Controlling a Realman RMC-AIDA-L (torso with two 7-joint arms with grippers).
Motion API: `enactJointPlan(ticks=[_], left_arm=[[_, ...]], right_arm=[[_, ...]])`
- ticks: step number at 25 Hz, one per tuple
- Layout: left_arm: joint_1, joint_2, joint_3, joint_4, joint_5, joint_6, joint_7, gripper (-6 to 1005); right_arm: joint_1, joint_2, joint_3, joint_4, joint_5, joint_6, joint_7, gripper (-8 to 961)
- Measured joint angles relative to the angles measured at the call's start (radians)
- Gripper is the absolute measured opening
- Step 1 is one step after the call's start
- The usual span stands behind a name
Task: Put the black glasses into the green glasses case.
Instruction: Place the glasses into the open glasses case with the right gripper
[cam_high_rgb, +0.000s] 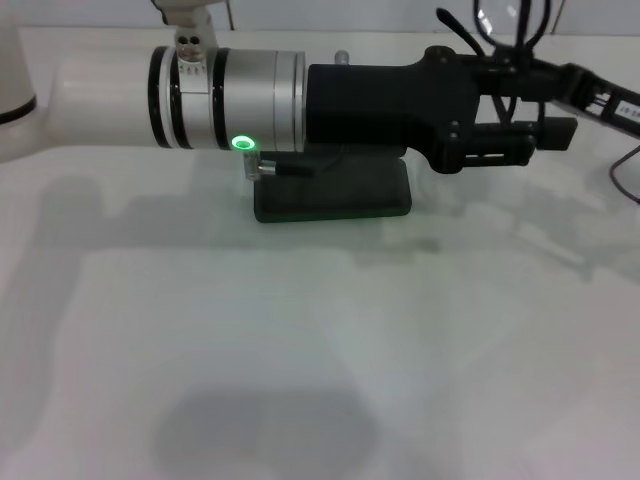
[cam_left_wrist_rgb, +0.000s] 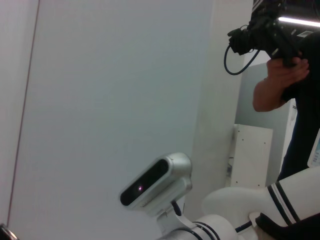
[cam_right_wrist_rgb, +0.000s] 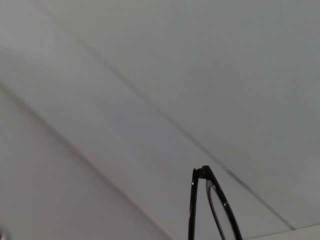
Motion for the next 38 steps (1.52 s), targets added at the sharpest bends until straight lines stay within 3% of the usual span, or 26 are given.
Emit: enactJointPlan(ticks=[16,26,38], left_arm=[[0.000,-0.003,-0.006,0.003,-0.007,-0.007,0.000,537],[-0.001,-0.002,-0.006,0.005,-0.009,-0.007,-0.002,537],[0.026,0.001,-0.022,0.033,-0.014,-0.002,-0.002,537]], right_arm=[[-0.008,0.017,-0.028,-0.010,-0.034,-0.119,-0.292,113],[-0.011,0.018,-0.044,-0.020,-0.053,-0.133,-0.330,113],[-0.039,0.017,0.011,-0.022,-0.039,-0.122,-0.371,112]])
